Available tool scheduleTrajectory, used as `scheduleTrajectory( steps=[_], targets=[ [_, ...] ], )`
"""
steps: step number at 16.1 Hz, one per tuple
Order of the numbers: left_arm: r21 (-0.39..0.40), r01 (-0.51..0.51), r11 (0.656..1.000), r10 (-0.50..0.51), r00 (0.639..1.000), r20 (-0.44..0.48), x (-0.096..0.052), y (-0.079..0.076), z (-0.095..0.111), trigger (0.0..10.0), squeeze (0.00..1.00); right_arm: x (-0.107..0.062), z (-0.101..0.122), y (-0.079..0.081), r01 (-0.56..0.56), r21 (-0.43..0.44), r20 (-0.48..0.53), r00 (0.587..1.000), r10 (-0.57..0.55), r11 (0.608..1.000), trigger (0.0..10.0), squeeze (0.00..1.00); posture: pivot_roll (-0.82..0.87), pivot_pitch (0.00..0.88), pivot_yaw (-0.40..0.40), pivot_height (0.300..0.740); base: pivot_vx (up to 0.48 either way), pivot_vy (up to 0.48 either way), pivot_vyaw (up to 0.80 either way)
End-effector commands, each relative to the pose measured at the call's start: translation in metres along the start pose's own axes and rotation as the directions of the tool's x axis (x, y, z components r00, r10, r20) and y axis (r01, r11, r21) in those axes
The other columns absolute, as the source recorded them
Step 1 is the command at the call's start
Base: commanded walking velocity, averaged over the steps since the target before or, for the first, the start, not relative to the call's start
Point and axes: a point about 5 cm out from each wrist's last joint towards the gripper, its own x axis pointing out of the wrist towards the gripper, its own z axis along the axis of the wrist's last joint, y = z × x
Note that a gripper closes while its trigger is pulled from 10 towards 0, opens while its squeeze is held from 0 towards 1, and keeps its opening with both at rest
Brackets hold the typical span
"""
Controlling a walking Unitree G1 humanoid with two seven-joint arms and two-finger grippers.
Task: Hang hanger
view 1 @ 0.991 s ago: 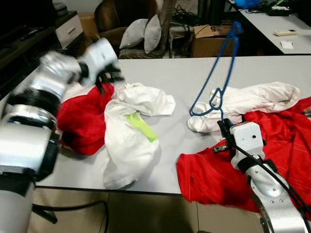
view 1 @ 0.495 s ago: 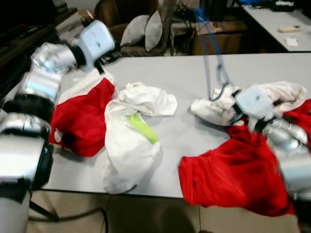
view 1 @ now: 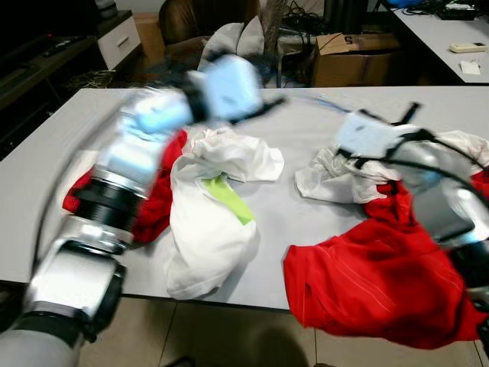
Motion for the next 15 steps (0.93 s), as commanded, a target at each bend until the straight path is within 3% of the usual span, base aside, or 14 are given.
scheduleTrajectory(
  steps=[1,6,9,10,11,15],
  targets=[
    [0.048,0.032,0.998,-0.03,0.999,-0.042,0.003,-0.009,-0.002,10.0,0.0,0.003,0.012,-0.006,0.014,-0.046,0.038,0.999,-0.012,0.999,10.0,0.0,-0.16,0.0,0.115,0.74,0.0,0.0,0.0],
    [0.131,0.078,0.988,-0.059,0.988,-0.143,0.013,-0.027,-0.013,10.0,0.0,0.006,0.035,-0.002,-0.004,-0.119,0.109,0.994,0.017,0.993,10.0,0.0,-0.17,0.0,0.119,0.74,0.0,0.0,0.0],
    [0.151,0.039,0.988,-0.012,0.985,-0.174,0.015,-0.026,-0.019,9.6,0.0,0.006,0.043,-0.002,-0.002,-0.139,0.137,0.99,0.021,0.99,10.0,0.0,-0.17,0.0,0.118,0.74,0.0,0.0,0.0],
    [0.154,0.019,0.988,0.008,0.985,-0.173,0.015,-0.024,-0.019,0.6,0.0,0.005,0.045,-0.001,-0.002,-0.145,0.146,0.989,0.023,0.989,10.0,0.0,-0.17,0.0,0.117,0.74,0.0,0.0,0.0],
    [0.155,0.019,0.988,0.01,0.983,-0.183,0.015,-0.024,-0.02,0.0,0.0,0.005,0.047,-0.001,-0.001,-0.148,0.152,0.988,0.024,0.989,10.0,0.0,-0.17,0.0,0.116,0.74,0.0,0.0,0.0],
    [0.166,0.028,0.986,0.01,0.974,-0.227,0.012,-0.023,-0.028,0.0,0.0,0.004,0.052,-0.002,0.011,-0.158,0.177,0.984,0.017,0.987,10.0,0.0,-0.17,0.0,0.116,0.74,0.0,0.0,0.0]
  ],
)
